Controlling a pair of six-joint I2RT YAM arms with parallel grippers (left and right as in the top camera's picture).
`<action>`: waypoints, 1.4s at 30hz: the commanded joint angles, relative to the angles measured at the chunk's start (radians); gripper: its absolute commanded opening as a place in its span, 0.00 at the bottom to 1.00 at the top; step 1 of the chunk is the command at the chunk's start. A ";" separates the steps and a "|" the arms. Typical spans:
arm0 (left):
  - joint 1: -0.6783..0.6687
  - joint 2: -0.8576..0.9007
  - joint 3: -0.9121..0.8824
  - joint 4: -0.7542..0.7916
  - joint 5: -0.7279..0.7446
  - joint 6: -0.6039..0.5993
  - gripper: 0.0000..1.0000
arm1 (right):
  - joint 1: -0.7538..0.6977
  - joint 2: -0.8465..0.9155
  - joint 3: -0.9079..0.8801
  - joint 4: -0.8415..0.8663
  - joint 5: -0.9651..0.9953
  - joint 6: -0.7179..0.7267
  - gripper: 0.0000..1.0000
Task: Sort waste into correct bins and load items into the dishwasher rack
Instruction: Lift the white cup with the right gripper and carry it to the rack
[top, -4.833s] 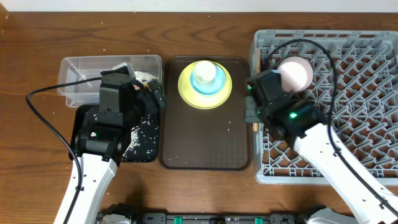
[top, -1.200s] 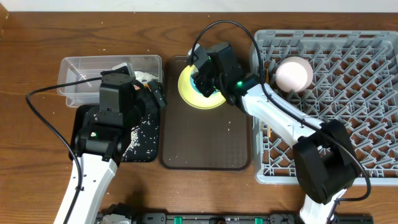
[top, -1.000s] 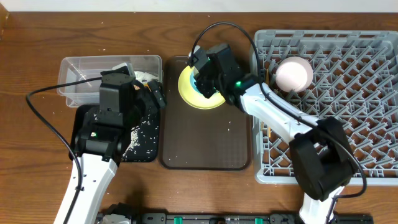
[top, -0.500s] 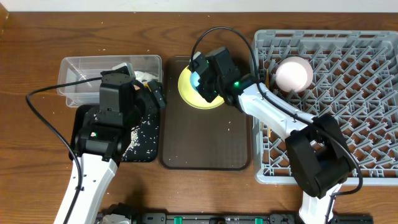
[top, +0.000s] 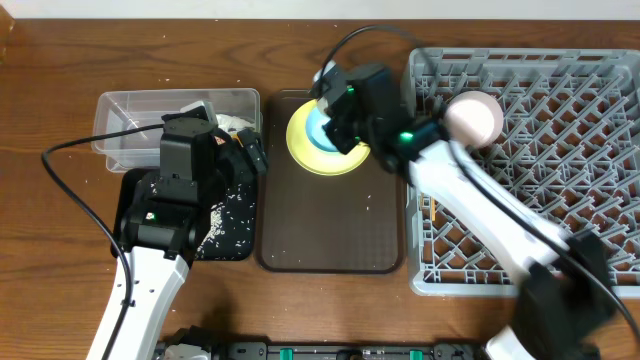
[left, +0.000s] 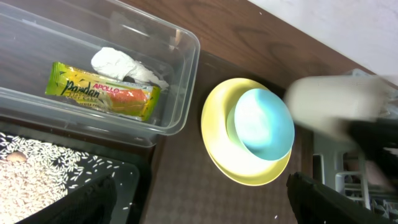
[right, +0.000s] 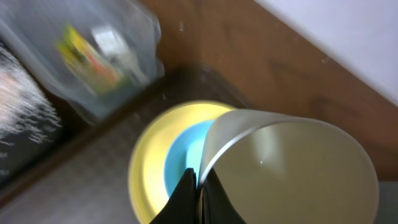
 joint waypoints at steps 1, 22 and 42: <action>0.004 0.002 0.018 -0.002 -0.010 0.010 0.90 | -0.044 -0.167 0.010 -0.076 -0.063 0.098 0.01; 0.005 0.002 0.018 -0.002 -0.010 0.010 0.90 | -0.757 -0.392 -0.141 -0.799 -1.120 -0.297 0.01; 0.004 0.002 0.018 -0.002 -0.010 0.010 0.90 | -0.876 0.002 -0.363 -0.319 -1.387 -0.293 0.01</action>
